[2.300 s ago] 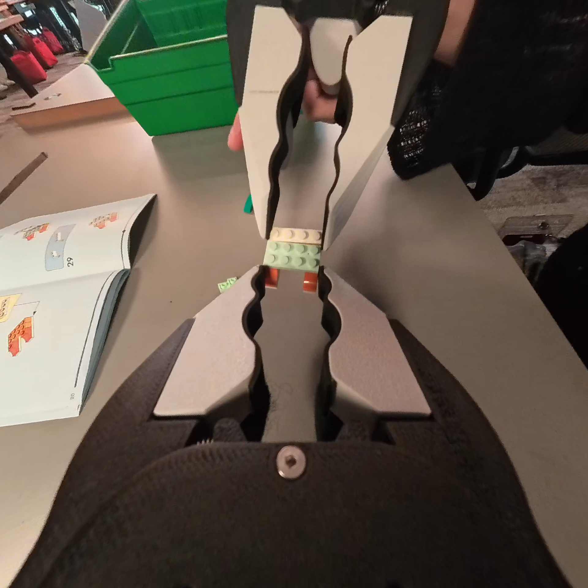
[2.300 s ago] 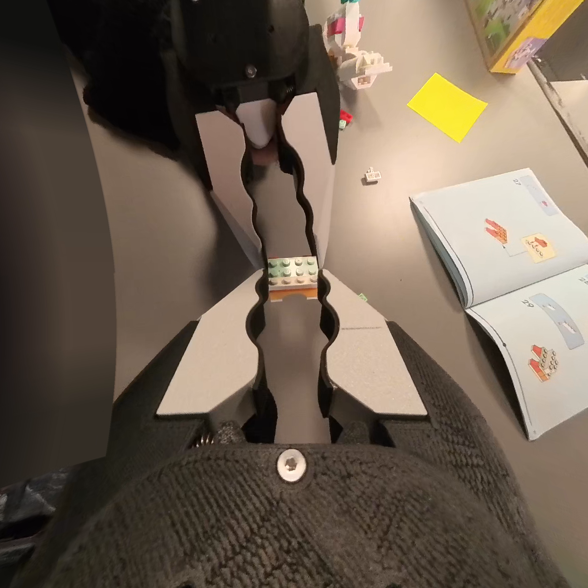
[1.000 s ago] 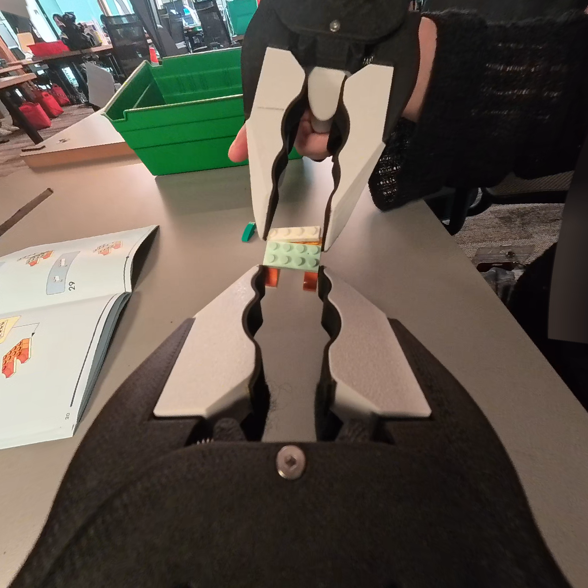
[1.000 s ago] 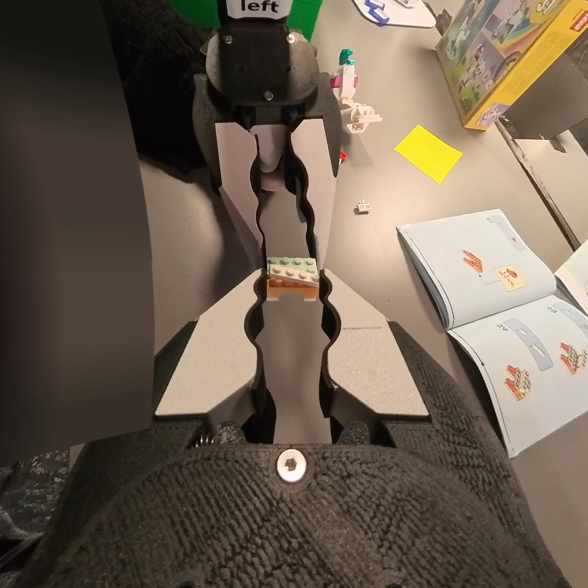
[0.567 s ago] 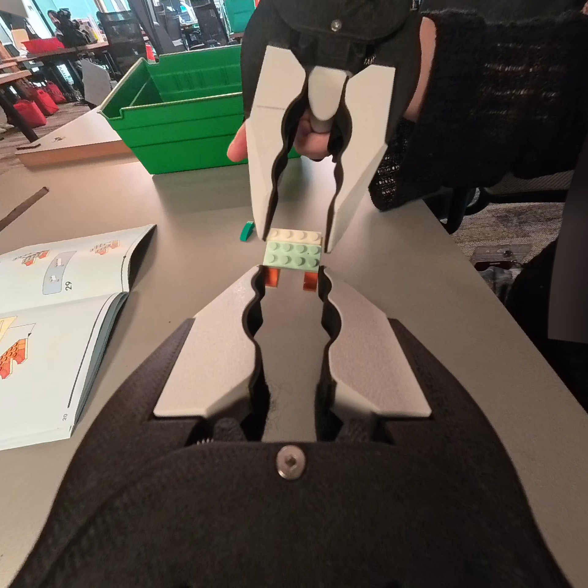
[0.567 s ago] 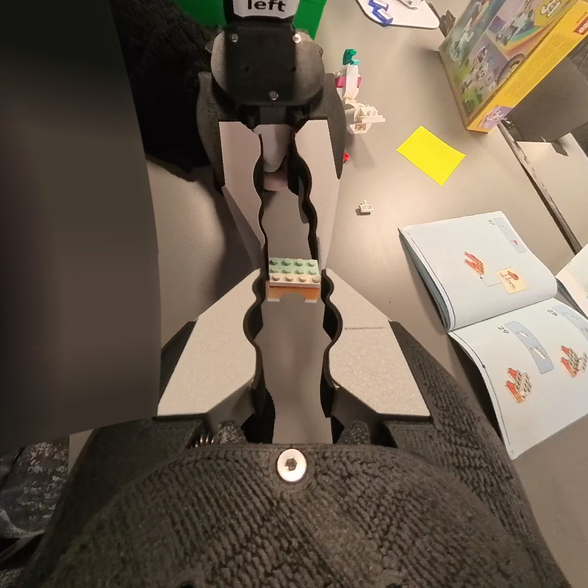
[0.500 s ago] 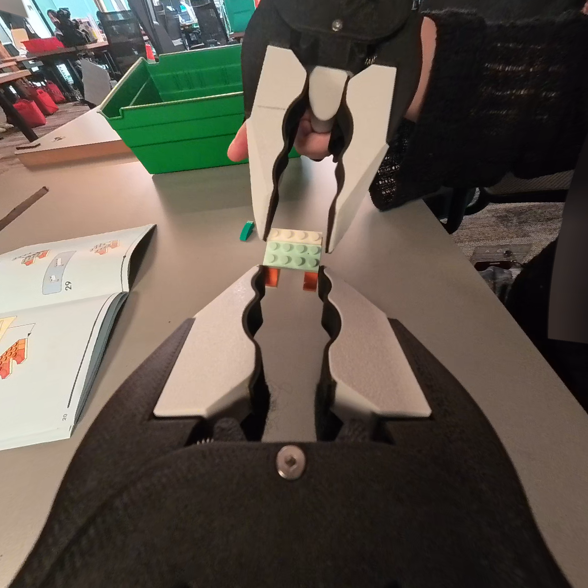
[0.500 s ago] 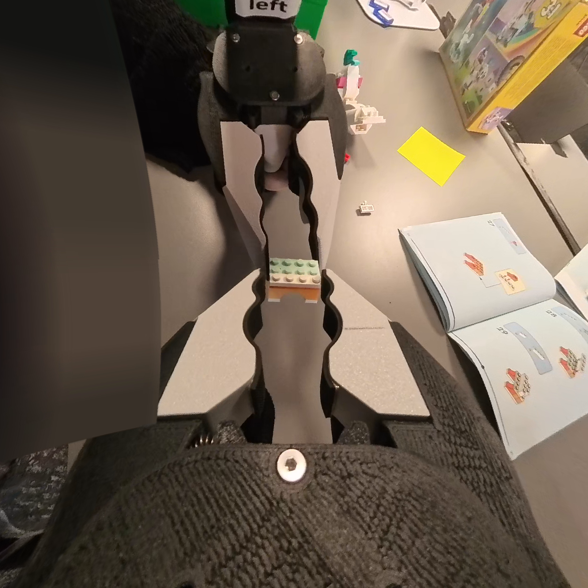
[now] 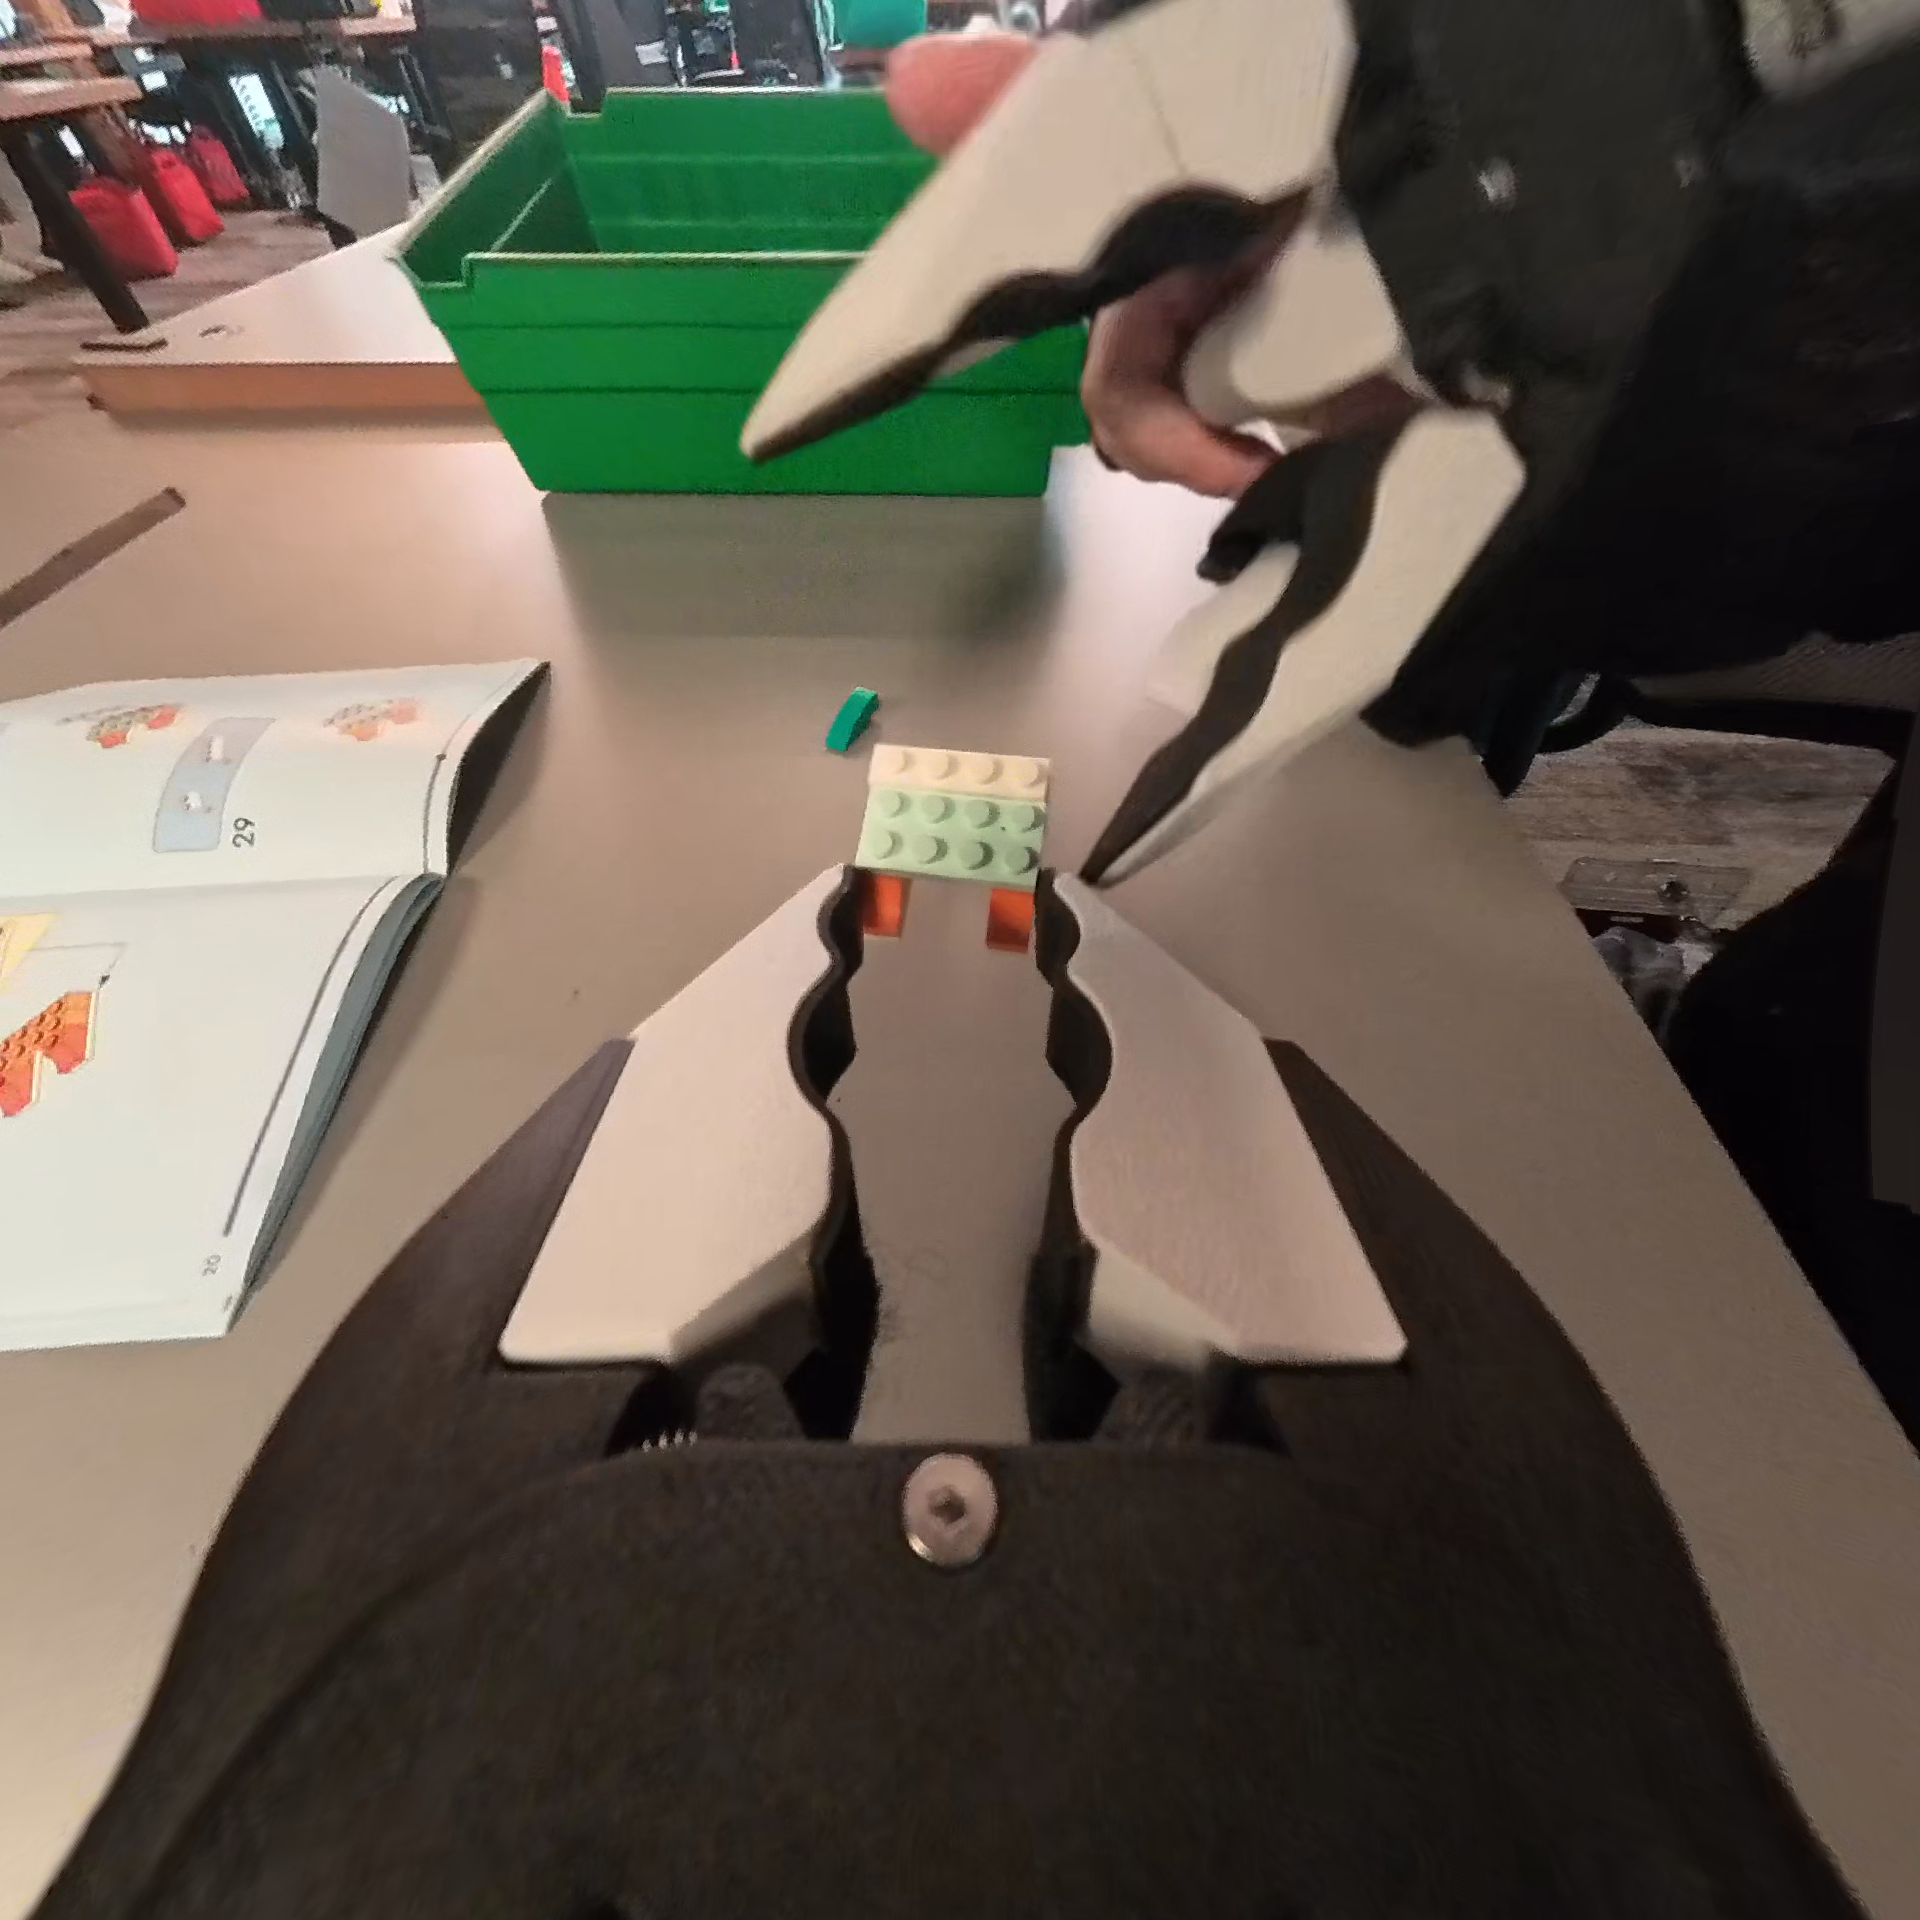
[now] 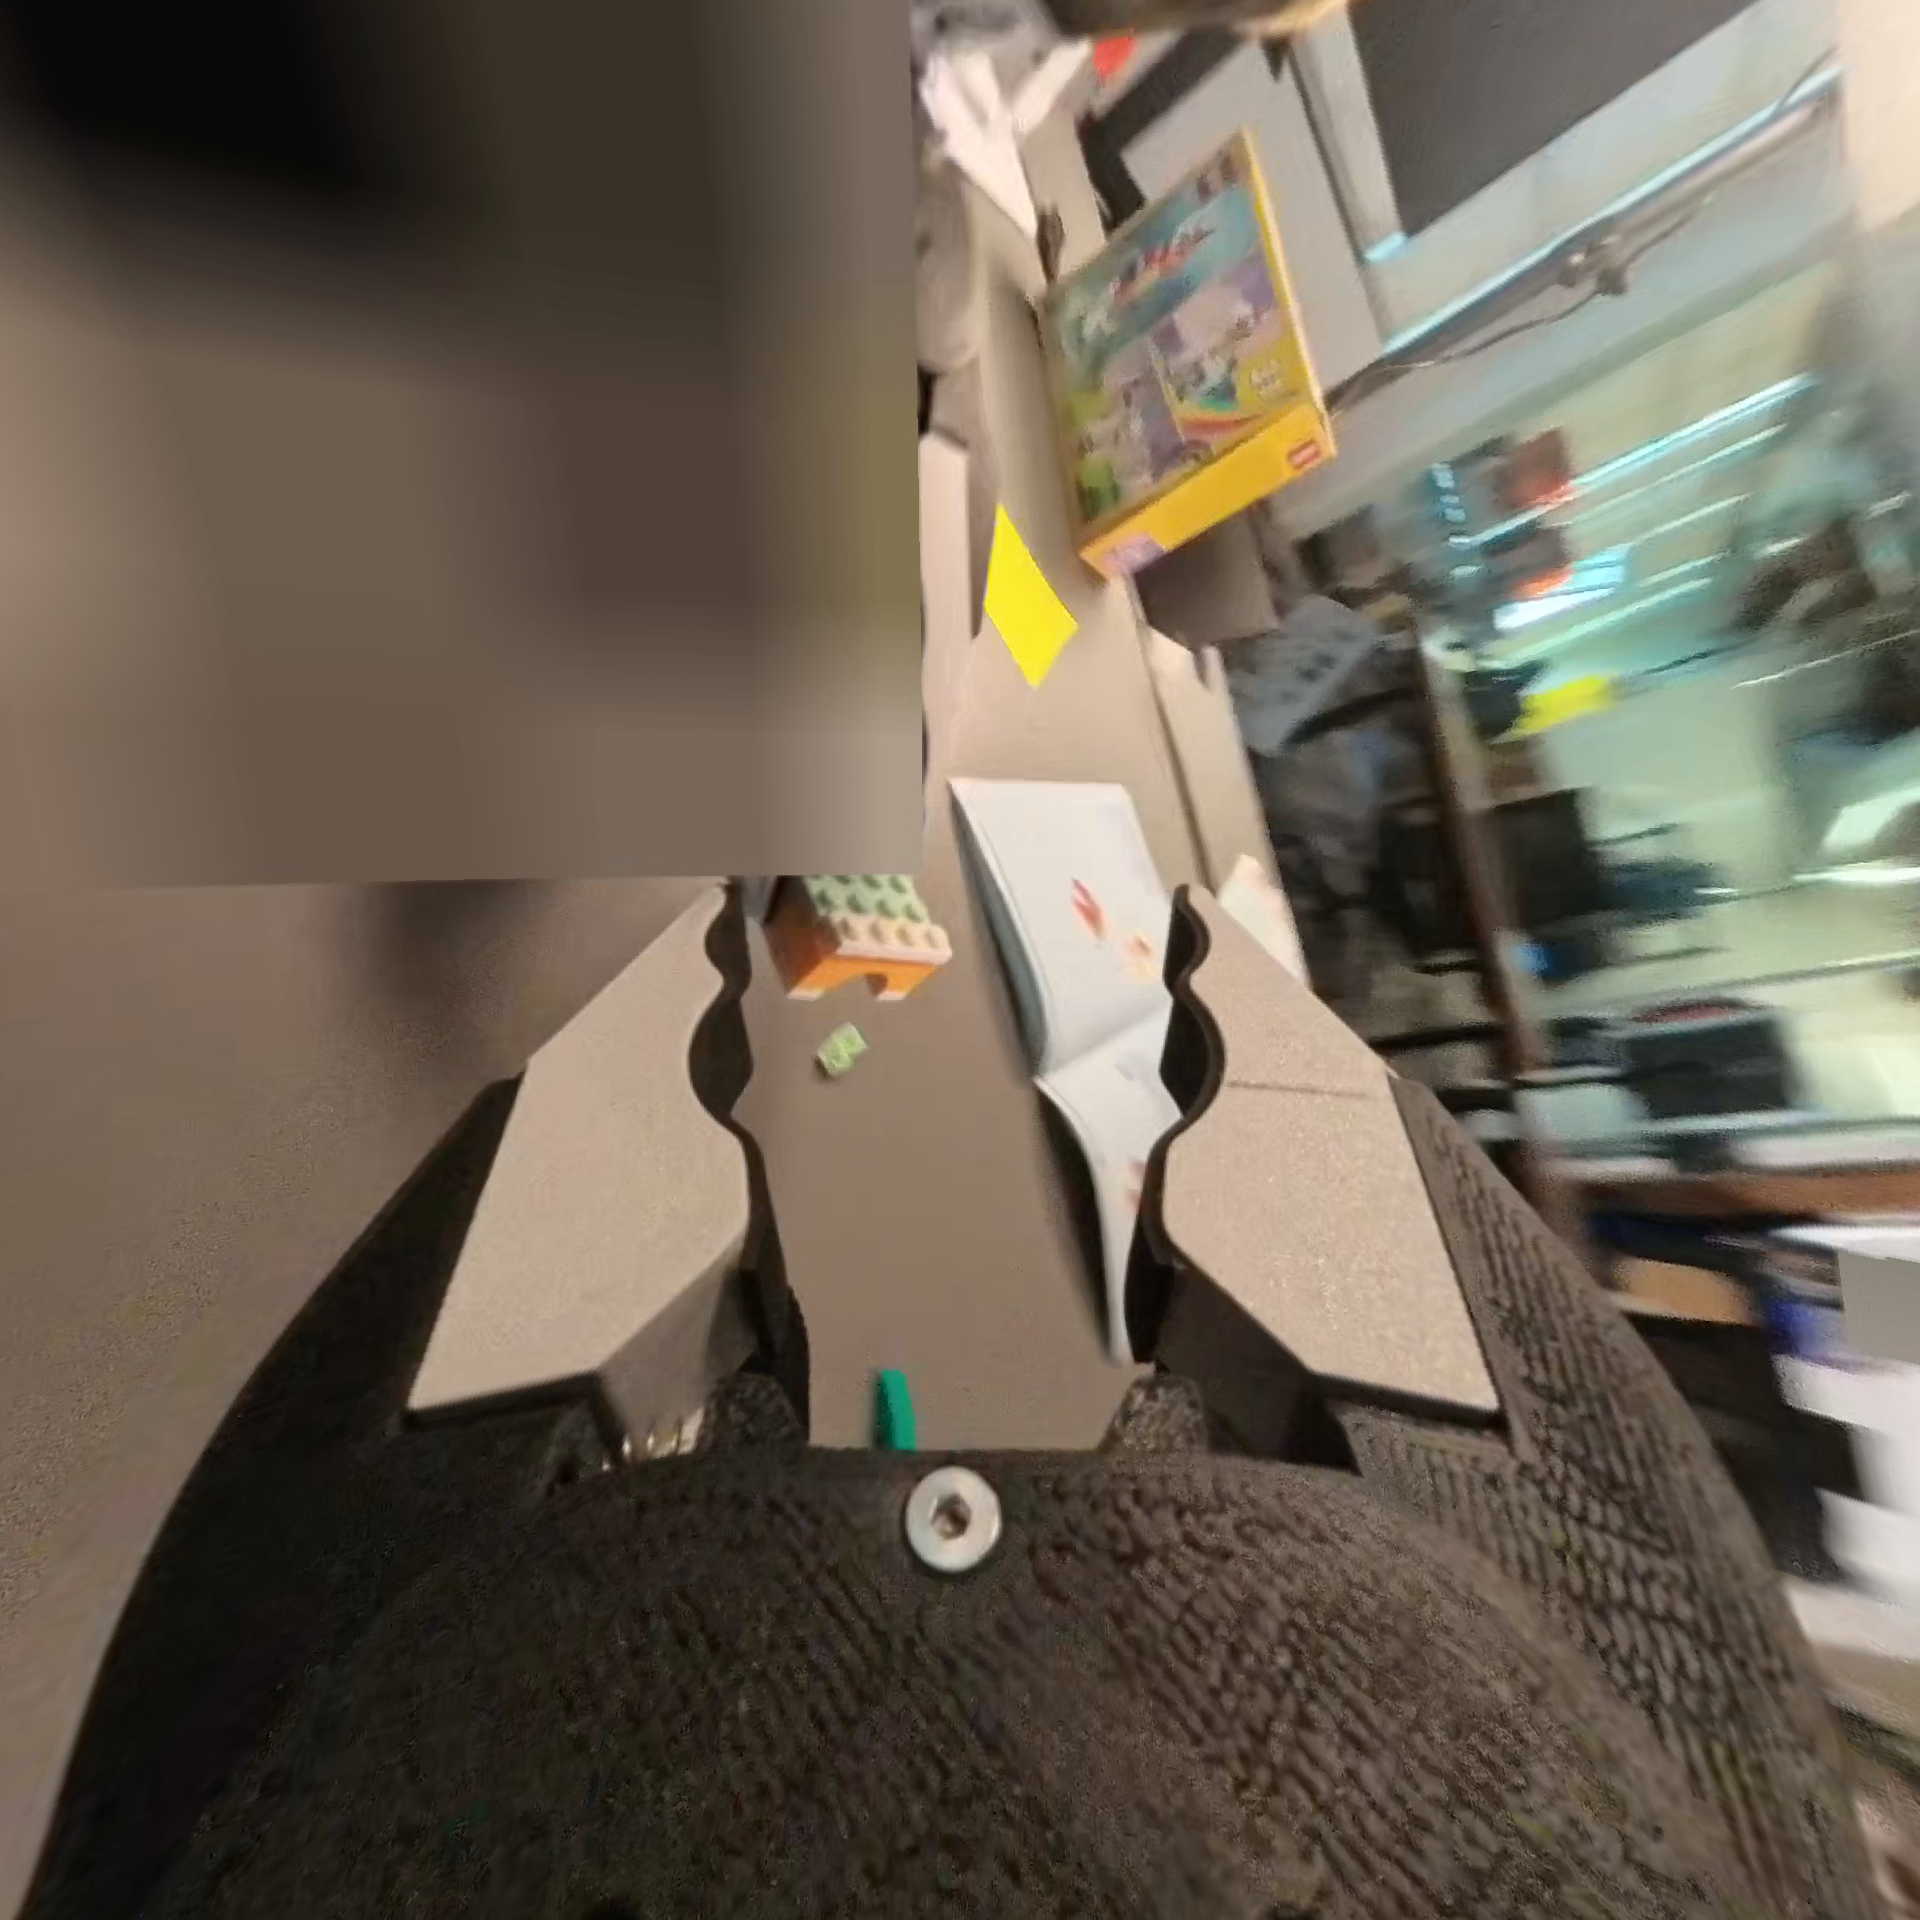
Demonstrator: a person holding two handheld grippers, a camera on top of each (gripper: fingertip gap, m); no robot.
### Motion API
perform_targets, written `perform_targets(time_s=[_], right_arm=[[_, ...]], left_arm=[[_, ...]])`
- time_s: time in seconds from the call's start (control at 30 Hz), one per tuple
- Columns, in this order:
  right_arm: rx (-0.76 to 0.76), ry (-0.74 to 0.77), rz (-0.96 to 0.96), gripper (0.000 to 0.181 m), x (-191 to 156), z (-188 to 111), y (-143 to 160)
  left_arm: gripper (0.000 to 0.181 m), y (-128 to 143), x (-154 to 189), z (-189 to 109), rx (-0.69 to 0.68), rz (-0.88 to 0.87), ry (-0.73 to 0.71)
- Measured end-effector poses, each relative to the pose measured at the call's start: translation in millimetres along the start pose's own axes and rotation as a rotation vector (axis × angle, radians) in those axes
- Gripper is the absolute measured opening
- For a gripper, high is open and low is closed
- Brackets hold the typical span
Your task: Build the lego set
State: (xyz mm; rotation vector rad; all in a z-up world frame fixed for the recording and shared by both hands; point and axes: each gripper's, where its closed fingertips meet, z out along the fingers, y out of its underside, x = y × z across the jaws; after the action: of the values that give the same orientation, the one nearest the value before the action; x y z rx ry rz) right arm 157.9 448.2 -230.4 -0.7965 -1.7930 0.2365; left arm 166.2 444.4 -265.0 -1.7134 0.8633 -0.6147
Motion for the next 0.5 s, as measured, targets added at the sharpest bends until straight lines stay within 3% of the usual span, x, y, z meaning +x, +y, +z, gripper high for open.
perform_targets(time_s=[0.1,0.23,0.5], right_arm=[[-0.165,0.126,-0.3,0.078,-8,7,17],[-0.275,0.262,-0.594,0.049,-10,13,25],[-0.35,0.324,-0.696,0.029,-5,21,30]], left_arm=[[0.032,1,-3,0,-0.008,-0.03,-0.008],[0.032,3,-3,1,-0.02,-0.047,-0.006],[0.032,5,-4,1,-0.032,-0.061,-0.003]])
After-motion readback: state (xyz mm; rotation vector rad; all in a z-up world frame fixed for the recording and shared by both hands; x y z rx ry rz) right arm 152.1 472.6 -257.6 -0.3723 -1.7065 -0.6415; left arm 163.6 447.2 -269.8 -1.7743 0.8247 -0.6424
